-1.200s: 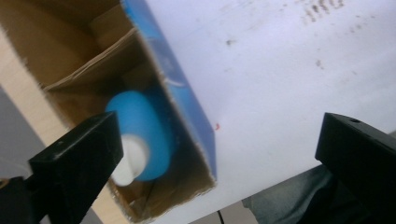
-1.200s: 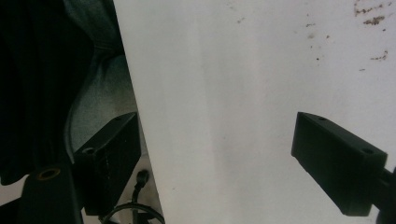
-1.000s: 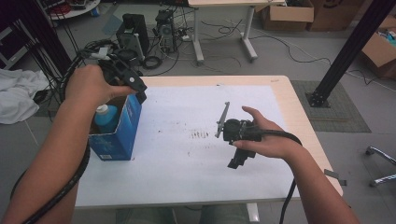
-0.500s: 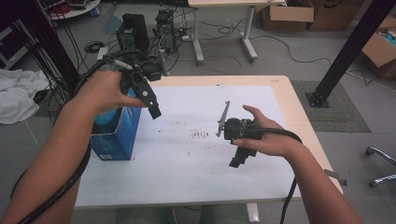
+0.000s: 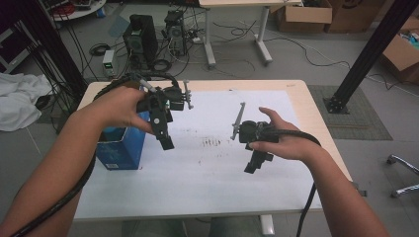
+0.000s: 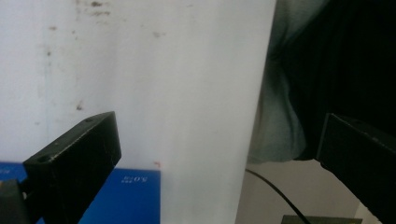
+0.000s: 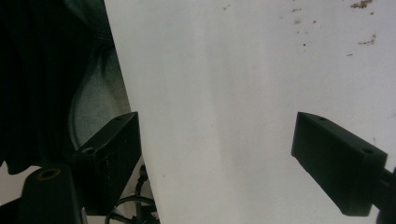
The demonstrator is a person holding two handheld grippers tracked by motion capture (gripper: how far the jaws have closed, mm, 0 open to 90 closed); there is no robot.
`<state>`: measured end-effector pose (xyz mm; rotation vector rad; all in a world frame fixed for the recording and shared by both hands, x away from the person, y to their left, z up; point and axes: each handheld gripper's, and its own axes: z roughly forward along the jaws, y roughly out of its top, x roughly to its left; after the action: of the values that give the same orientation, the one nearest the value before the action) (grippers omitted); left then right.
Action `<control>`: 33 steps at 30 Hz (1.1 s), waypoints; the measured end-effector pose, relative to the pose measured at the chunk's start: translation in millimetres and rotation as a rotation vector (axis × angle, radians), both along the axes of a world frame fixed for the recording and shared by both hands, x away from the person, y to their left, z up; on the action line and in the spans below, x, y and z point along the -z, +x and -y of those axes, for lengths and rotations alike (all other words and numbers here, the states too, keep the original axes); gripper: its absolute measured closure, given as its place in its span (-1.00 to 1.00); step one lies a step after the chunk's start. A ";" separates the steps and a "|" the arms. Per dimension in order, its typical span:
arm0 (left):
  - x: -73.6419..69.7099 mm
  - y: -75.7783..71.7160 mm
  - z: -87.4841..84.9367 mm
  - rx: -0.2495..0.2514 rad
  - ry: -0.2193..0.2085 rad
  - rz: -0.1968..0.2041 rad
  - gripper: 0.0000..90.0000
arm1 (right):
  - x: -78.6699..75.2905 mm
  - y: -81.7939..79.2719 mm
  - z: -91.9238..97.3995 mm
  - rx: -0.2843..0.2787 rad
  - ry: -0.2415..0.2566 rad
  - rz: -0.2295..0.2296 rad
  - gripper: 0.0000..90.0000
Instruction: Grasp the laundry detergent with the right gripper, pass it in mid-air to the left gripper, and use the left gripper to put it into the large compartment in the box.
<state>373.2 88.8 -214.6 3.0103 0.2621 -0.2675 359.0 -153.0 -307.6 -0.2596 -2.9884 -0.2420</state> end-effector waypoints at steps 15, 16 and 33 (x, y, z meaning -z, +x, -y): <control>9.3 -12.6 12.4 0.069 0.037 -0.007 -1.00 | -2.2 2.2 5.0 0.023 -0.013 -0.018 -0.65; 8.5 -13.0 13.3 0.073 0.034 -0.002 -1.00 | -2.4 2.5 4.8 0.022 -0.013 -0.016 -0.65; 9.1 -16.3 19.9 0.098 0.033 -0.006 -1.00 | -2.6 3.0 4.4 0.026 -0.007 -0.016 -0.65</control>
<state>356.8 68.9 -223.7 3.0595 0.1206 -0.2841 362.0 -157.4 -305.1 -0.2992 -2.9720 -0.2314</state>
